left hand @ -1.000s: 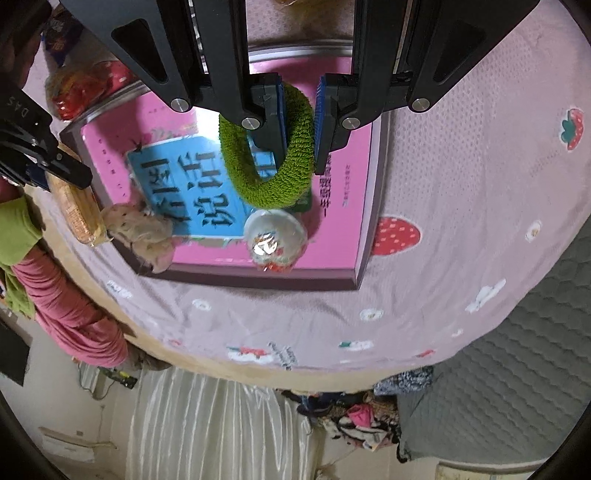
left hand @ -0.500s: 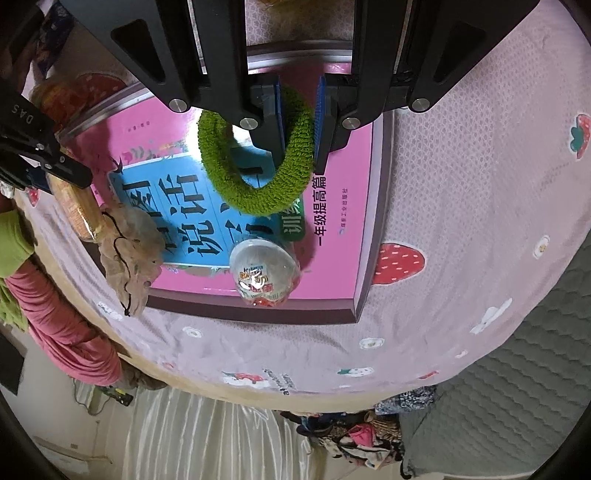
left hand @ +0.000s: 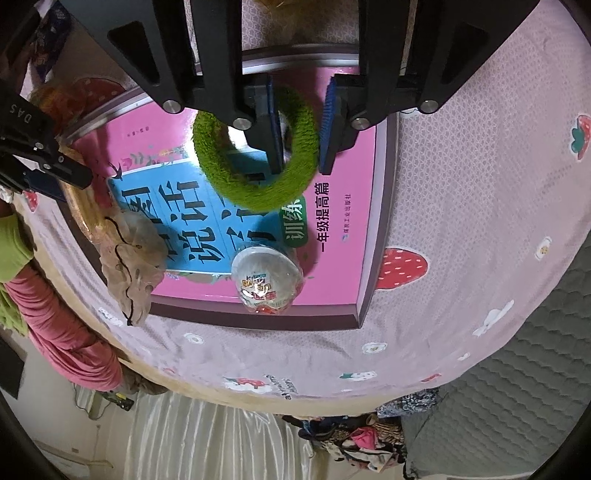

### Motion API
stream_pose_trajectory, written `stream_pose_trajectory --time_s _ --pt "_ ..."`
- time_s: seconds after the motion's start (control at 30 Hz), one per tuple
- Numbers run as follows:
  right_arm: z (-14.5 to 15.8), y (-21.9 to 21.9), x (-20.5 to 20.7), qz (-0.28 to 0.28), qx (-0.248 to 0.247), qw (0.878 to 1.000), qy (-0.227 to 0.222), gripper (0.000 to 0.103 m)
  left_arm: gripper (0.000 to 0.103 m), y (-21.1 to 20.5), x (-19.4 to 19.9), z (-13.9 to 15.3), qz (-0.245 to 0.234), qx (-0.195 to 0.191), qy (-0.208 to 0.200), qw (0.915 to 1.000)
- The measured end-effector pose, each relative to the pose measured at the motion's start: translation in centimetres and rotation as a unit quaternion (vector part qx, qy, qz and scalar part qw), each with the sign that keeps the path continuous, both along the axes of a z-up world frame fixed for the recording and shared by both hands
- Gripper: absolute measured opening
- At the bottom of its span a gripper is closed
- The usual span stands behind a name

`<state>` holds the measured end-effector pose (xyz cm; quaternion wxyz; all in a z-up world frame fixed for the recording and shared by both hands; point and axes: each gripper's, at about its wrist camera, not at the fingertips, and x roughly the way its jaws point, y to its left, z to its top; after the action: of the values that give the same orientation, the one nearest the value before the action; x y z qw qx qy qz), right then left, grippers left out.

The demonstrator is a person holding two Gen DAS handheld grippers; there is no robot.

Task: Organize objects
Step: 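Lower the green ring with the left tool into the tray while the right tool lowers the cake, then open both tools to release the ring and cake in the tray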

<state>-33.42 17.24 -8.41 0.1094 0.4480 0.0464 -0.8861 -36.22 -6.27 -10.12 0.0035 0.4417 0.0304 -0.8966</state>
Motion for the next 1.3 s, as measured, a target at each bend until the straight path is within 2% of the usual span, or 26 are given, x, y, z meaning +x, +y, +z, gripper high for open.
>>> stream_pose_trajectory --time_s 0.13,0.27,0.4,0.57,0.73,1.1,1.3 --pt "0.1 0.0 0.1 0.001 0.001 1.000 0.001 0.048 0.025 0.0 0.1 0.1 0.002 -0.001 0.002 1.0000" --pt "0.5 0.1 0.2 0.000 -0.001 1.000 0.006 0.050 0.041 0.1 0.3 0.3 0.001 -0.003 0.005 1.0000" --pt "0.9 0.2 0.4 -0.002 -0.002 1.000 0.012 0.051 0.046 0.0 0.5 0.6 0.003 -0.005 0.010 0.9999" --pt "1.8 0.4 0.8 -0.004 -0.009 1.000 0.025 0.052 0.061 -0.1 0.8 1.3 0.007 -0.006 0.020 0.9998" --pt "3.0 0.5 1.3 -0.005 -0.017 0.999 0.044 0.061 0.074 -0.1 1.5 2.5 0.009 -0.006 0.037 0.9993" --pt "6.9 0.1 3.9 -0.004 -0.034 0.993 0.110 0.078 0.079 0.1 4.3 6.1 0.014 -0.014 0.086 0.9961" --pt "8.8 -0.6 5.5 0.002 -0.032 0.991 0.131 0.082 0.081 0.7 5.9 7.5 0.015 -0.029 0.098 0.9946"
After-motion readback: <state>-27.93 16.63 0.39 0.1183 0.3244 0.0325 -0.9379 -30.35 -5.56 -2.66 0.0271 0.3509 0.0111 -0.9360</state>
